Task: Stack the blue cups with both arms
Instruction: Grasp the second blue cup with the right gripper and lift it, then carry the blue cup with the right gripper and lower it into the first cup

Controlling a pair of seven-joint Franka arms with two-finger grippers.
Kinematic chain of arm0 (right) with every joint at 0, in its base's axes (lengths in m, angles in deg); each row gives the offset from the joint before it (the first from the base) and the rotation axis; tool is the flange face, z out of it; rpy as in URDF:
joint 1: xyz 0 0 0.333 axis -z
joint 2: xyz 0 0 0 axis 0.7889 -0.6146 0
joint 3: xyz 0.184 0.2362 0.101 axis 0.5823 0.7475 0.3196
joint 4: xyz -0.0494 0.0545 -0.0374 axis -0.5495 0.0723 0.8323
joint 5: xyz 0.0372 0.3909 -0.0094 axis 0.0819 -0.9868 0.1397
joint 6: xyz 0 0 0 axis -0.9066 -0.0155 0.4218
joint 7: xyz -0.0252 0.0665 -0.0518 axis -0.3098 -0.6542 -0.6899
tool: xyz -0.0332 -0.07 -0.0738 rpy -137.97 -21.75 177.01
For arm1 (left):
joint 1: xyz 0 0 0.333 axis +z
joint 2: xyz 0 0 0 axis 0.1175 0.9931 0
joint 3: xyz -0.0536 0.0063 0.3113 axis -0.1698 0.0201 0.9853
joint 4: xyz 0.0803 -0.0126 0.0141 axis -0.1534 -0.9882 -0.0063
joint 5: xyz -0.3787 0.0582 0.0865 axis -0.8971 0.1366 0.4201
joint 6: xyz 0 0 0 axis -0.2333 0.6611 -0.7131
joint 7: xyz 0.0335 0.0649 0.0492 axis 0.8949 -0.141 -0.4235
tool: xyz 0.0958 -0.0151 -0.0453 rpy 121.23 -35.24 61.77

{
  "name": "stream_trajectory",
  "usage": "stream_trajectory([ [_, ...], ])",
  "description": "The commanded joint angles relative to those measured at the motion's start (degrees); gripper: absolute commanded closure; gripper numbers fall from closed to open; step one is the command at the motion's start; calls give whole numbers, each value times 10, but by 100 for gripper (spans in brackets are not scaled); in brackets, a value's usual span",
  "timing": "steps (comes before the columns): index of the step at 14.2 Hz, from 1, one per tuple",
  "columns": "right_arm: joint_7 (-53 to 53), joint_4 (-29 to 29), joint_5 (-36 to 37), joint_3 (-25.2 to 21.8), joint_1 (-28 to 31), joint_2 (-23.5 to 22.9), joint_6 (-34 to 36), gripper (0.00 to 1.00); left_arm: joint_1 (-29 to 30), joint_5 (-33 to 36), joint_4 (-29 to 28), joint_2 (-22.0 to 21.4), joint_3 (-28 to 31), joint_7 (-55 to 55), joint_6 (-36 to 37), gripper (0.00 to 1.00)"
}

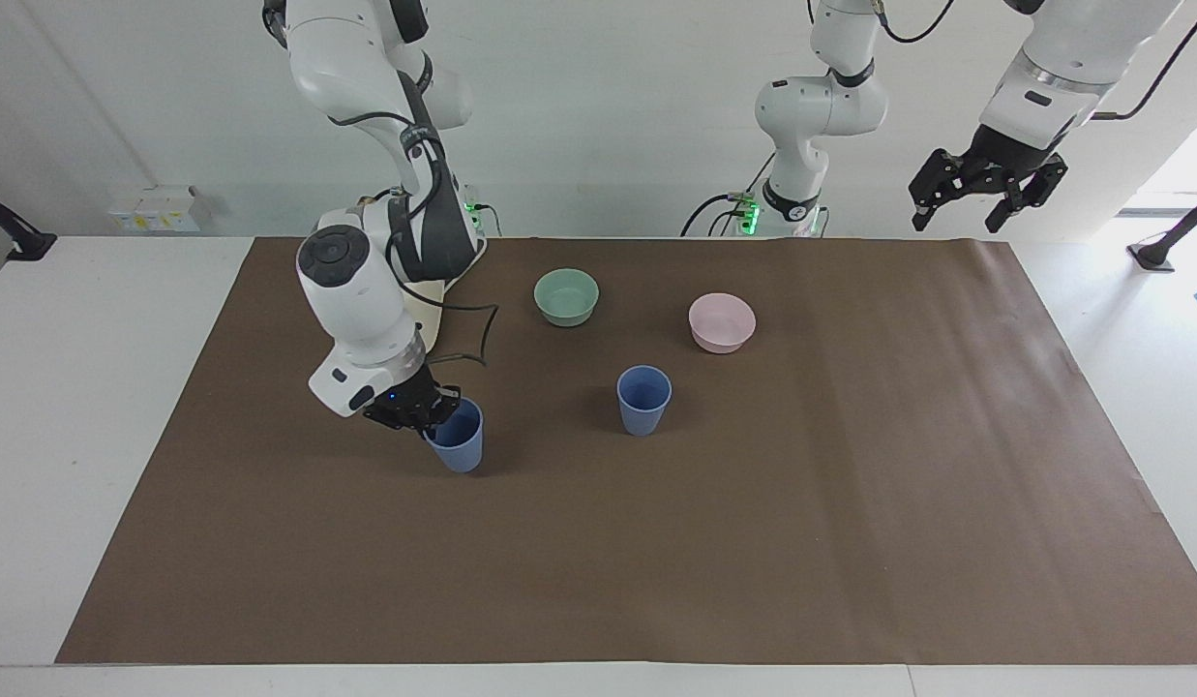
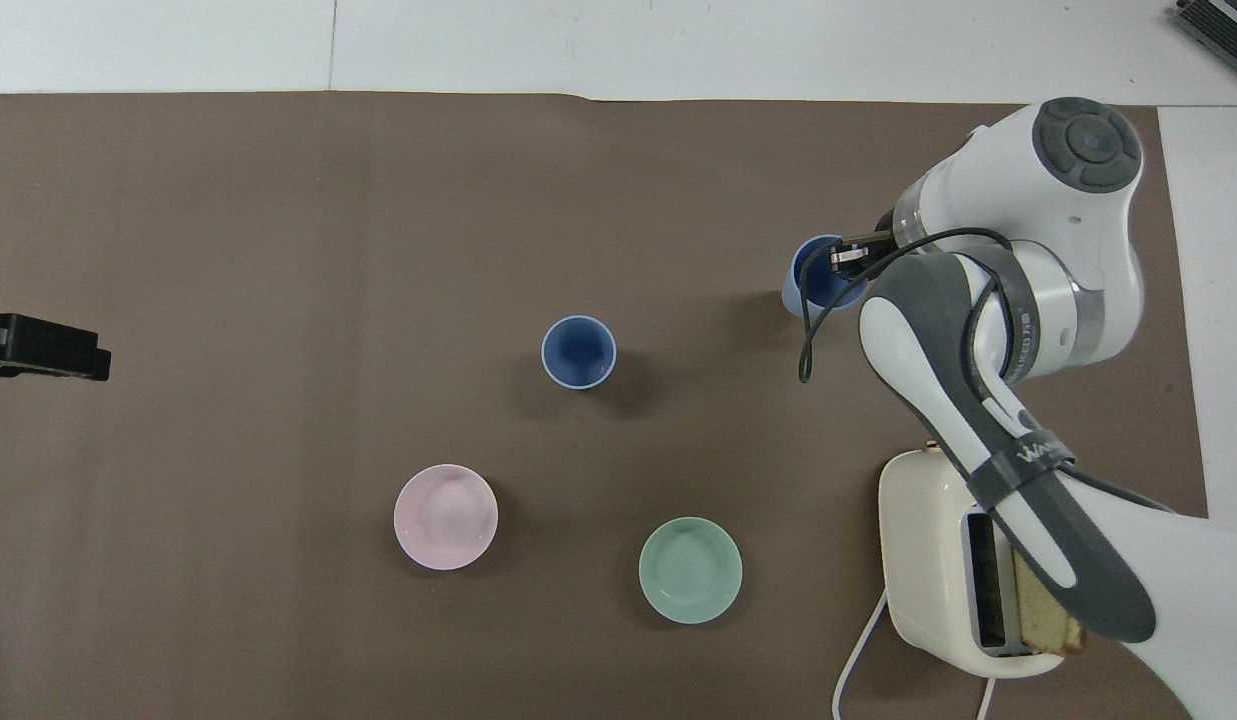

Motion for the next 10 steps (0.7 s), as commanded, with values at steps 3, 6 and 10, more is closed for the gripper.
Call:
stream_trajectory([
  [3,79,-101,0,12,-43,4,126,100,-3,-6,-3,-12,2,-3,11,0],
  [6,139,-132,0,13,-96,3,132,100,-1,-6,-2,-12,0,-6,12,0],
  [10,183,-147,0,38,-129,2,117,100,14,-4,-2,-12,9,-6,12,0],
])
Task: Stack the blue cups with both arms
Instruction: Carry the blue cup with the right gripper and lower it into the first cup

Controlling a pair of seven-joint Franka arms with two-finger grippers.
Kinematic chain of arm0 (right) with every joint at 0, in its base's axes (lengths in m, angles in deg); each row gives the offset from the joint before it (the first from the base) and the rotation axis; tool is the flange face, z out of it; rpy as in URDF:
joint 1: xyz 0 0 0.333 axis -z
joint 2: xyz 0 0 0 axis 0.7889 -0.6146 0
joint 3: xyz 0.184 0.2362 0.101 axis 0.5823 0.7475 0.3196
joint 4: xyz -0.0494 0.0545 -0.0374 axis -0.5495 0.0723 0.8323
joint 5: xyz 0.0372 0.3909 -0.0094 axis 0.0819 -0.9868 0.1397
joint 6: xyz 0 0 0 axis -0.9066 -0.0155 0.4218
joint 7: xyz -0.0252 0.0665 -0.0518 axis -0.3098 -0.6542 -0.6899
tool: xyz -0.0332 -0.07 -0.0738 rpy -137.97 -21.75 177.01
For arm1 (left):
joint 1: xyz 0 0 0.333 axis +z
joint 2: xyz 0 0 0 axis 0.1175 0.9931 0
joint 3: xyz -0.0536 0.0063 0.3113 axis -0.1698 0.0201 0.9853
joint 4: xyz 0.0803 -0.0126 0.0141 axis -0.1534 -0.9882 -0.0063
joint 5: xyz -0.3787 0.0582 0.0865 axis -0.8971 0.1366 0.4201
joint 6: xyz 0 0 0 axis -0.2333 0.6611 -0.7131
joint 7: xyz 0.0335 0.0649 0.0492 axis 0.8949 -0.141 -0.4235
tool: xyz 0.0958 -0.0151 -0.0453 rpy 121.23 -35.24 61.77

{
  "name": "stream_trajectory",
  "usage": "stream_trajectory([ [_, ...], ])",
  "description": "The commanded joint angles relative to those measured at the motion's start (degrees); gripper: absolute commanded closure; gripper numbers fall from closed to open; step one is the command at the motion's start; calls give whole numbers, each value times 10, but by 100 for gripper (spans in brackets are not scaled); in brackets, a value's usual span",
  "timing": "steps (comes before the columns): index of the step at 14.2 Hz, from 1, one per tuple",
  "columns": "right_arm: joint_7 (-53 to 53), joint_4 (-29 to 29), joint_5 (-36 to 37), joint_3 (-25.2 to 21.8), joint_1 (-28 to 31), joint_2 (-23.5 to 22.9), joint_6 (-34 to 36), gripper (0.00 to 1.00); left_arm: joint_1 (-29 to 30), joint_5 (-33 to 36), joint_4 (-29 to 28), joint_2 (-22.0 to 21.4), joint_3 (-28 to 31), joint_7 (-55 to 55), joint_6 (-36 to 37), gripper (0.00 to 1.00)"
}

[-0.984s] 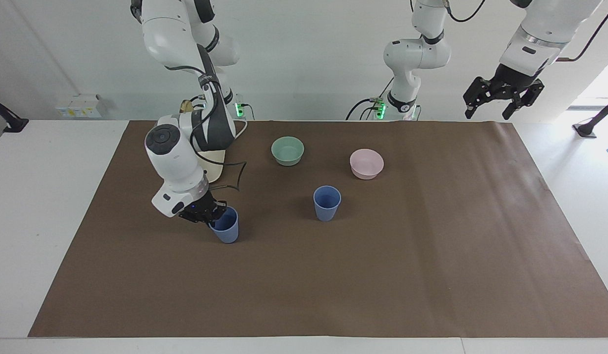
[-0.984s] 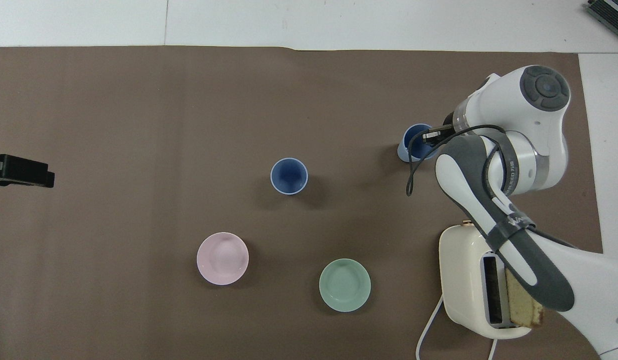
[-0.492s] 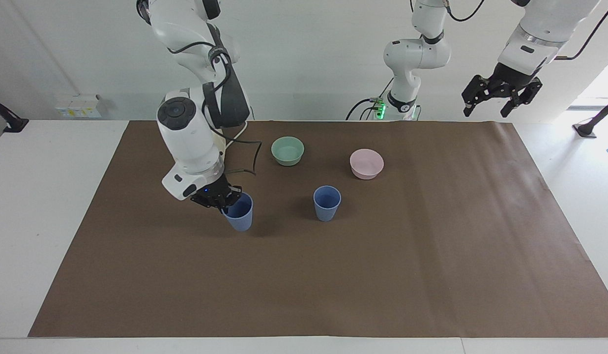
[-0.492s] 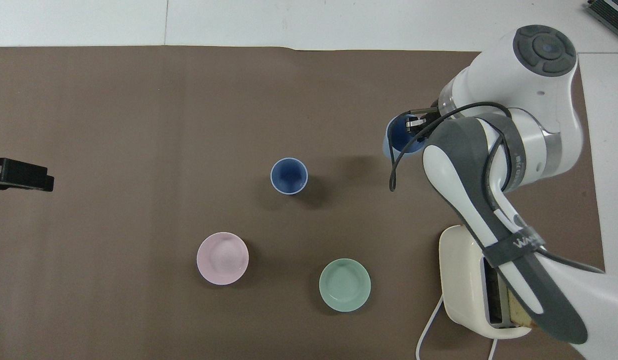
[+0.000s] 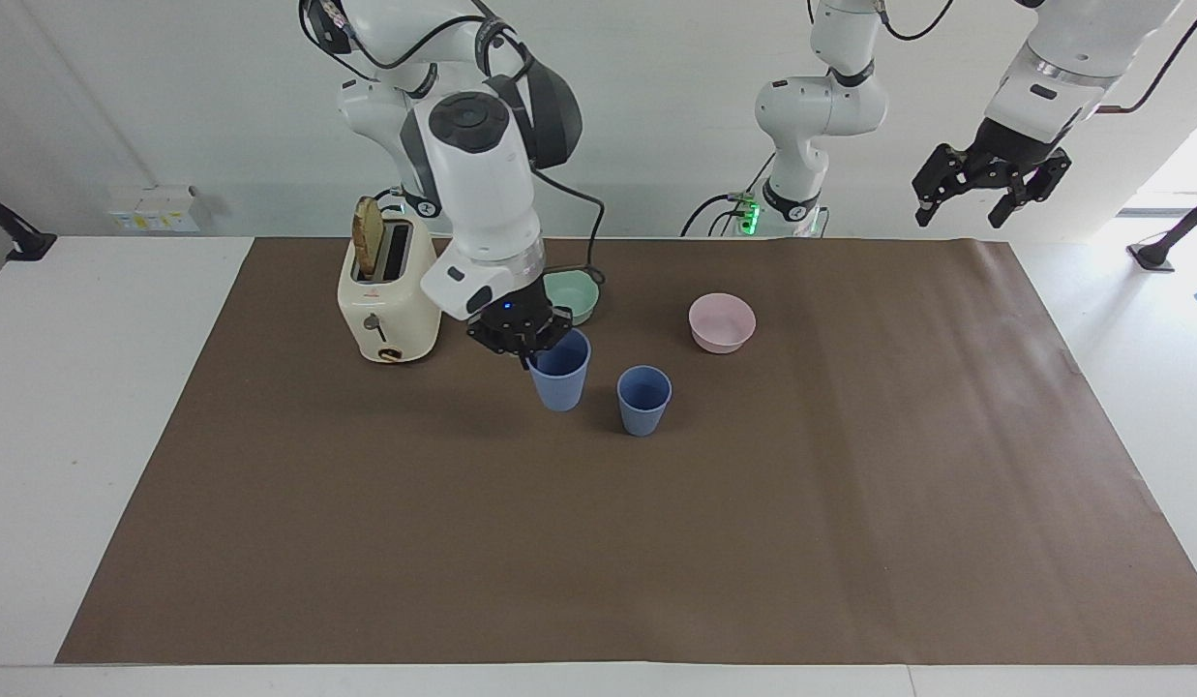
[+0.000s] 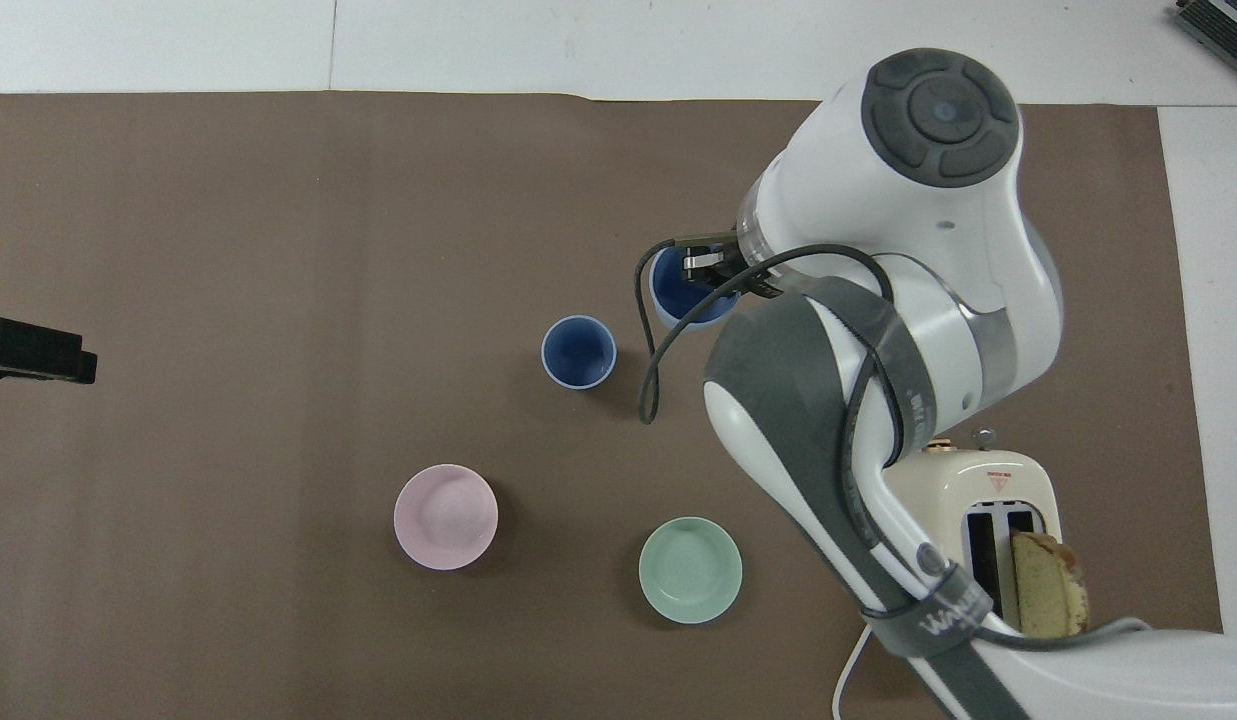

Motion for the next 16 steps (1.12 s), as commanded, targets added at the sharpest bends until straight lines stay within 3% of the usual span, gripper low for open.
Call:
stream_trajectory([
  [1,14,-16,0,30,2,-8,-13,100,11,-4,-2,-7,1,-4,9,0],
  [5,16,-13,-50,51,3,-10,-46,100,10,-4,-2,-6,0,-4,8,0],
  [16,9,31,-46,51,-6,-29,-88,100,10,-4,-2,-7,0,-4,8,0],
])
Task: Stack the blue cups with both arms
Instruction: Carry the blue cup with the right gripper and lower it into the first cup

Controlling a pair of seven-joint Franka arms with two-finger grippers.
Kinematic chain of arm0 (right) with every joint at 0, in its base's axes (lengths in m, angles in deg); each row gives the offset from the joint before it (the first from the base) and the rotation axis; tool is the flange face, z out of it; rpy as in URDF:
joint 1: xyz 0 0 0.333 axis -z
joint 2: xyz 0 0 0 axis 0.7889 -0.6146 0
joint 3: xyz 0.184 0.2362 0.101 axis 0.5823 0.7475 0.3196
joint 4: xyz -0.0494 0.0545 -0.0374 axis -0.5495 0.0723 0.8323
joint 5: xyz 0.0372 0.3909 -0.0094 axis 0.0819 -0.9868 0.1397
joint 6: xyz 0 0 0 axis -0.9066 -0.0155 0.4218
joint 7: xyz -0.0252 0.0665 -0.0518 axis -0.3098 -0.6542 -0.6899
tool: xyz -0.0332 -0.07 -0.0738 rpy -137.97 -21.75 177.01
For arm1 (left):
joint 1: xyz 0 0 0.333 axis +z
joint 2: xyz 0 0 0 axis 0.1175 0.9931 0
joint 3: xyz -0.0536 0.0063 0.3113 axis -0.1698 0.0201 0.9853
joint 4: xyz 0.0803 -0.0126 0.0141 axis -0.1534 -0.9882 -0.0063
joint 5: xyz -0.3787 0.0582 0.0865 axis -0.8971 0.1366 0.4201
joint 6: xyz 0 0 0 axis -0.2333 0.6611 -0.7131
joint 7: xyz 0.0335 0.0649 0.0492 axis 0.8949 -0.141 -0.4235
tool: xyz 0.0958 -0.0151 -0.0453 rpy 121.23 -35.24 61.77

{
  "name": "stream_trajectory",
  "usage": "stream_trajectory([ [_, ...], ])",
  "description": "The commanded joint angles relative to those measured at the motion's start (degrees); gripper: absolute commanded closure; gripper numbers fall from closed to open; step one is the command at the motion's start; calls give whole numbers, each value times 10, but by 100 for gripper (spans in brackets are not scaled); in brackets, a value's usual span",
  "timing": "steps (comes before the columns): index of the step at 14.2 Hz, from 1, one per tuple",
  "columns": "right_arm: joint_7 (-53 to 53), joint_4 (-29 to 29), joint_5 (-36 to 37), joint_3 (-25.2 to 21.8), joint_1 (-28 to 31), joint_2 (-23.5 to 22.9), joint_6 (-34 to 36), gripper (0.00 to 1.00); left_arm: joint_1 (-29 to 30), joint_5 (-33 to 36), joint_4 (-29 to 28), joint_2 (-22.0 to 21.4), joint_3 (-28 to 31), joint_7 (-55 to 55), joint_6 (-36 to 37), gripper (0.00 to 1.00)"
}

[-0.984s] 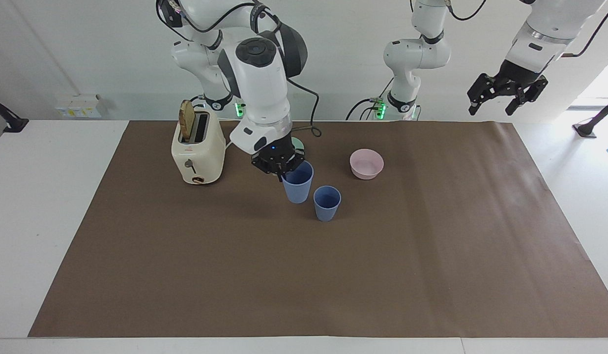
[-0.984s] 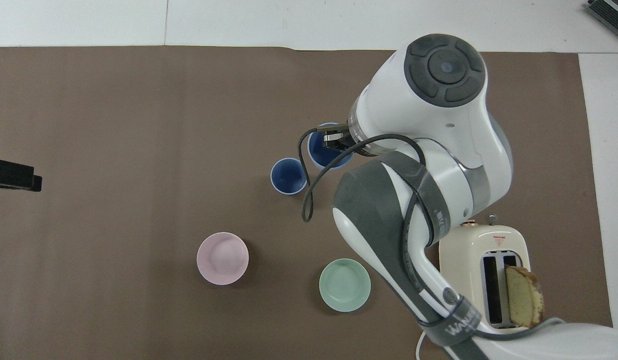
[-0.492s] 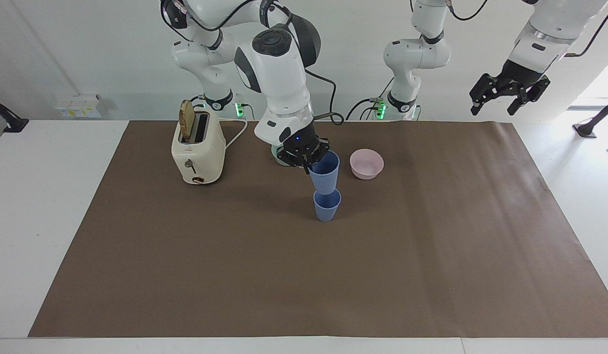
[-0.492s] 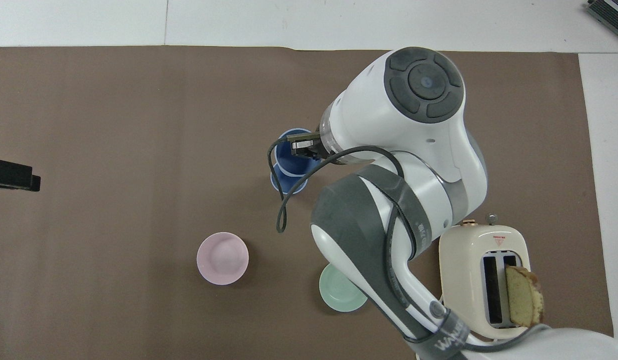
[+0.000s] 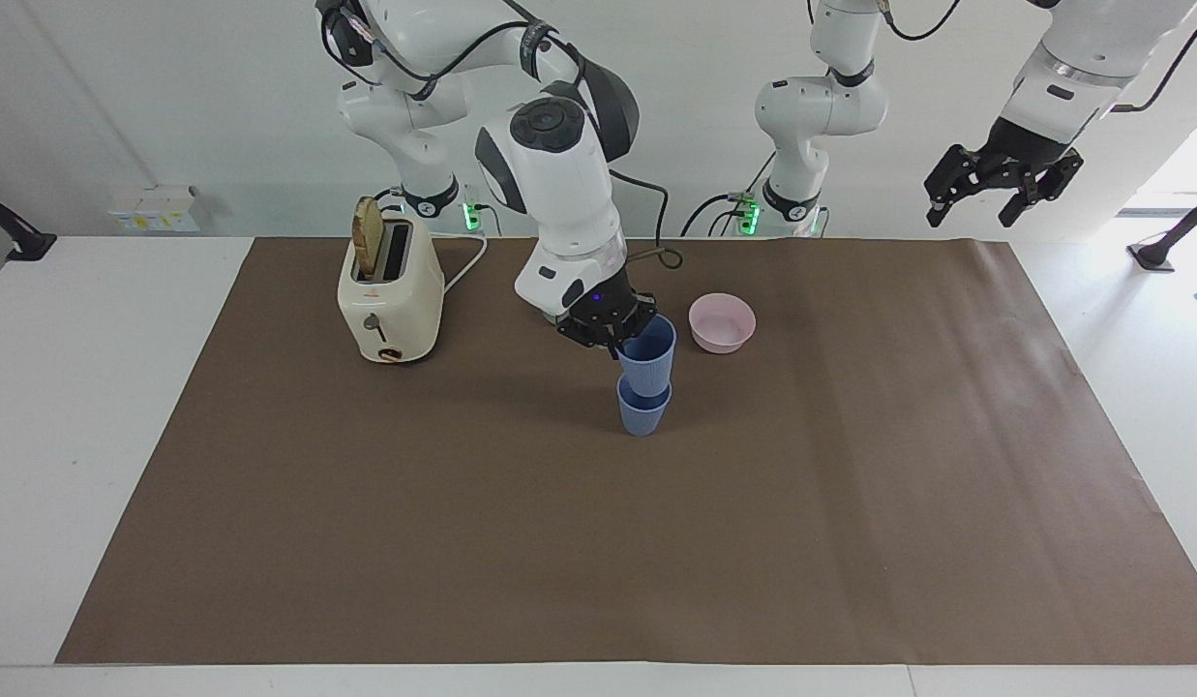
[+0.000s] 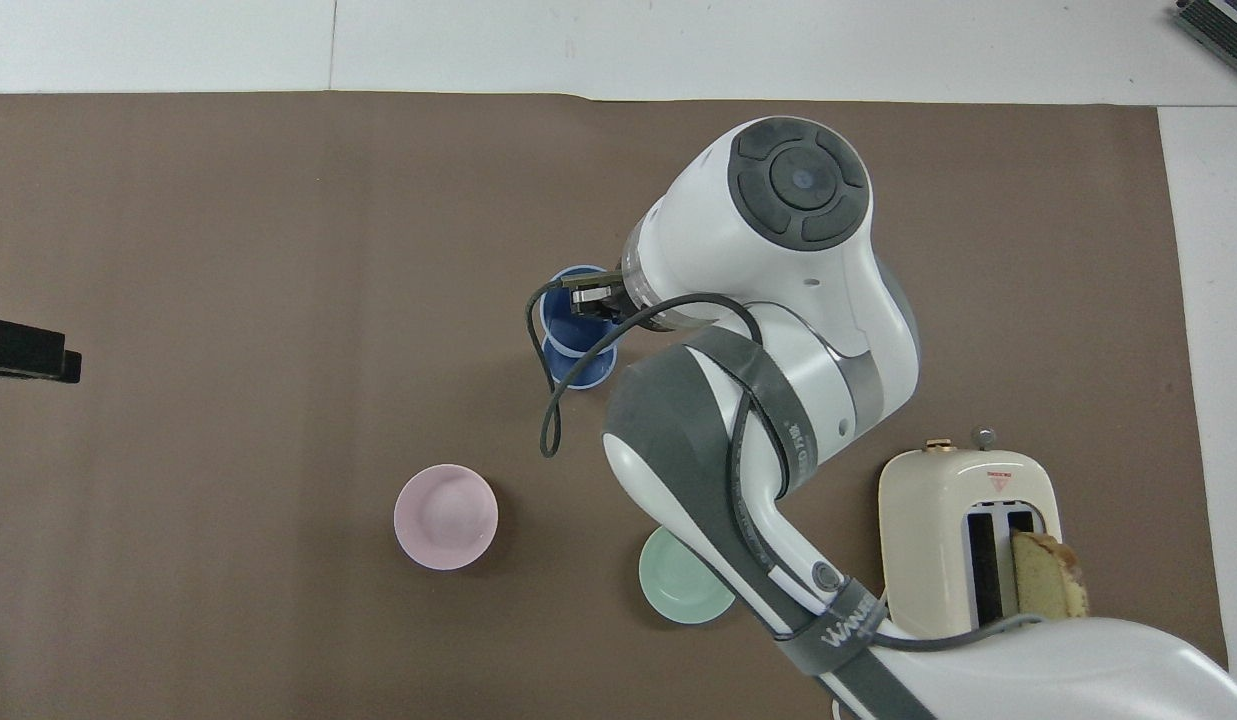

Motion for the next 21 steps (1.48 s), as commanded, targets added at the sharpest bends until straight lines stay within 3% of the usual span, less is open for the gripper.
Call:
stream_trajectory([
  [1,0,21,-1,6,5,2,-13,100,7,-4,-2,-7,-5,-4,9,0],
  [19,2,45,20,6,2,-34,-58,100,7,-4,-2,-6,-5,-4,8,0],
  [20,3,45,19,6,2,-34,-58,97,7,-4,-2,-6,-5,-4,9,0],
  [21,4,45,19,6,3,-34,-58,83,7,-4,-2,-7,-5,-4,9,0],
])
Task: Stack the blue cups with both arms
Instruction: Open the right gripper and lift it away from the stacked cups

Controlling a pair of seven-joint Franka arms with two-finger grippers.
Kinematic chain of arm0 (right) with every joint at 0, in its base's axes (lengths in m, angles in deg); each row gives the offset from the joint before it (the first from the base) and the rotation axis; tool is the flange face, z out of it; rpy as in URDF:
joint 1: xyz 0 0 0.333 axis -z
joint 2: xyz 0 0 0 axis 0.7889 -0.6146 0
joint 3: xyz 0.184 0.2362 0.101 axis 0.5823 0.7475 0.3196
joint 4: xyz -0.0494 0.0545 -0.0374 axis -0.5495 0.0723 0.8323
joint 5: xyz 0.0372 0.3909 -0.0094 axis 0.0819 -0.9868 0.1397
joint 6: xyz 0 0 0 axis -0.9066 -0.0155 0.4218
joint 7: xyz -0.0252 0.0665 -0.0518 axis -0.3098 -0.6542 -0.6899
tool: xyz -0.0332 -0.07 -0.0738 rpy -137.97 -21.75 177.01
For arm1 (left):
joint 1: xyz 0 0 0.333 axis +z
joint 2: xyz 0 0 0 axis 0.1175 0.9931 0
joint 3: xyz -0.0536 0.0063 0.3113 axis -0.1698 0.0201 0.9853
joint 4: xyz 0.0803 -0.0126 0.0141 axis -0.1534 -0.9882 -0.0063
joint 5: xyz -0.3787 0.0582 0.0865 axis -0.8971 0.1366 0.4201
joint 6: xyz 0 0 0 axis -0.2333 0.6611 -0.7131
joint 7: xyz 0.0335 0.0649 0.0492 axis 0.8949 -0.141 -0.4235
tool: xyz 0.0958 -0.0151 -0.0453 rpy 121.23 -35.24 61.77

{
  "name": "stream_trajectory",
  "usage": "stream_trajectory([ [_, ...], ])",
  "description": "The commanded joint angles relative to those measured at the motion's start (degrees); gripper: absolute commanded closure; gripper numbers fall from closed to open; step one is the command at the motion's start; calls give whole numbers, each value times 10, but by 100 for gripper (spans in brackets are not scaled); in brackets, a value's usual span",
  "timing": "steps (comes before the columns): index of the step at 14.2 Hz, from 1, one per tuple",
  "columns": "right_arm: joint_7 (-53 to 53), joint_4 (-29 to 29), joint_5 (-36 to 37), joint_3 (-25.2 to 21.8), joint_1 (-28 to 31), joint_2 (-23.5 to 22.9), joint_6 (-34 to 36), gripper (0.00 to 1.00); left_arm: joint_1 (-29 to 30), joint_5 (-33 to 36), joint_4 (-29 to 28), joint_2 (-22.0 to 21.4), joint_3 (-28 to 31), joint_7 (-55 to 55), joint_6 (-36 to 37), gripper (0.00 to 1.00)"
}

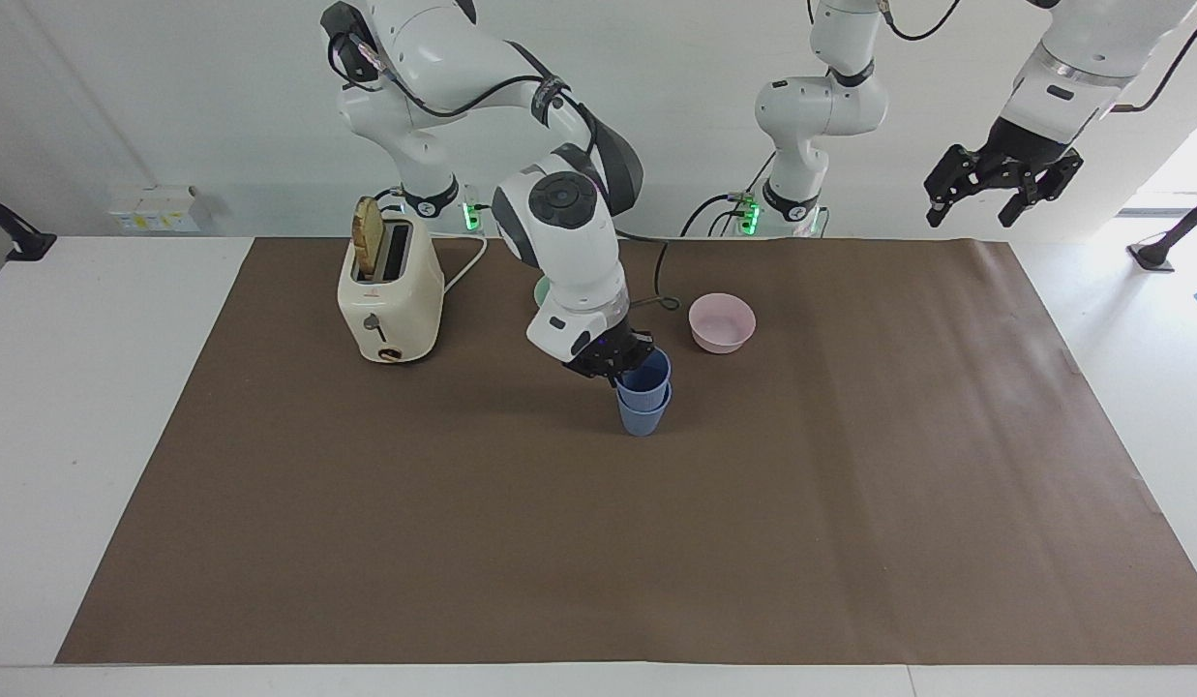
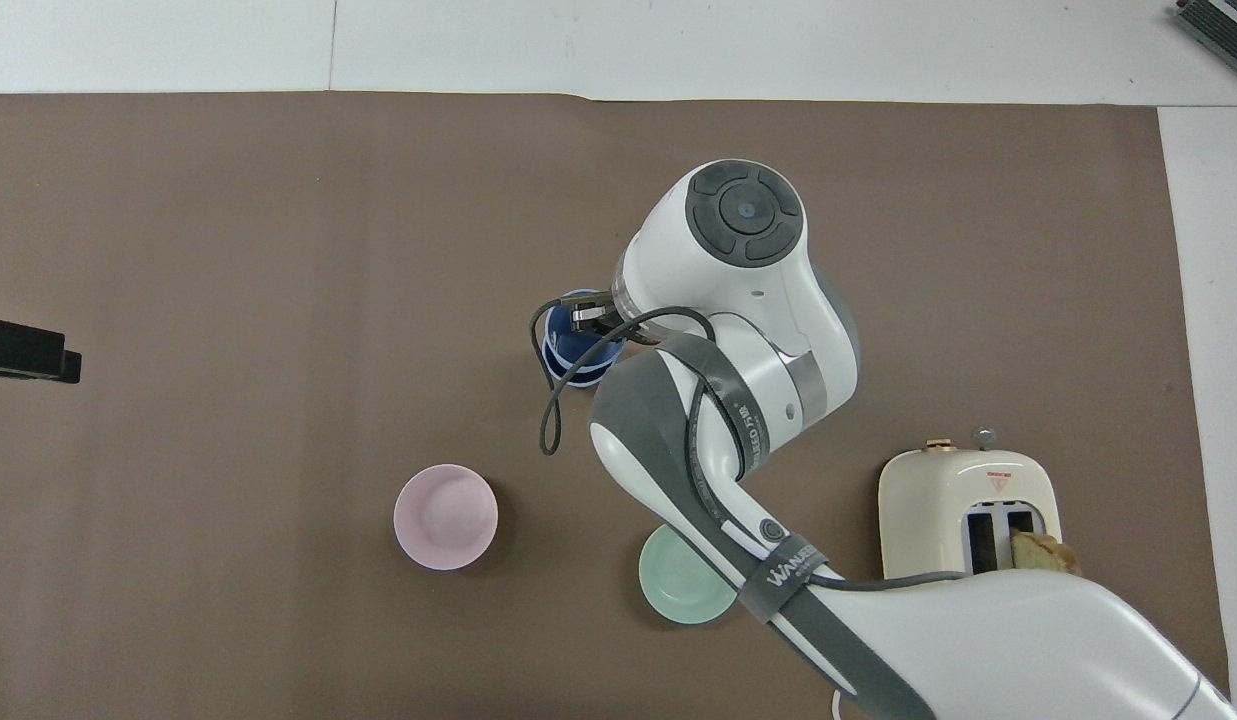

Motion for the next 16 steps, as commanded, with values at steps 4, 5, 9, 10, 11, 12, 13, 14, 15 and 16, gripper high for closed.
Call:
stream_trajectory([
  [4,7,2,9,6,4,0,-12,64,7,-4,-2,-7,-5,-4,8,0],
  [5,7,2,9,6,5,0,-12,61,7,-4,-2,-7,-5,-4,9,0],
  [9,7,-2,12,5,5,0,-11,0,7,-4,-2,-7,-5,-4,8,0],
  [10,2,-7,18,5,9,1,-2,0,7,-4,-2,-7,-5,-4,8,0],
  [11,2,-14,23,5,17,2,4,0,7,-4,-2,-7,-5,-4,8,0],
  [12,1,-21,28,5,22,4,14,0,7,-4,-2,-7,-5,-4,8,0],
  [13,0,-25,35,2,27,8,36,0,7,-4,-2,-7,-5,-4,9,0],
  [14,-5,-33,49,-2,33,14,63,0,7,-4,-2,-6,-5,-4,8,0],
  [15,-23,-53,65,-1,42,16,86,0,7,-4,-2,-7,-5,-4,8,0],
  [16,-39,-63,76,-1,55,19,107,0,7,-4,-2,-7,-5,-4,9,0],
])
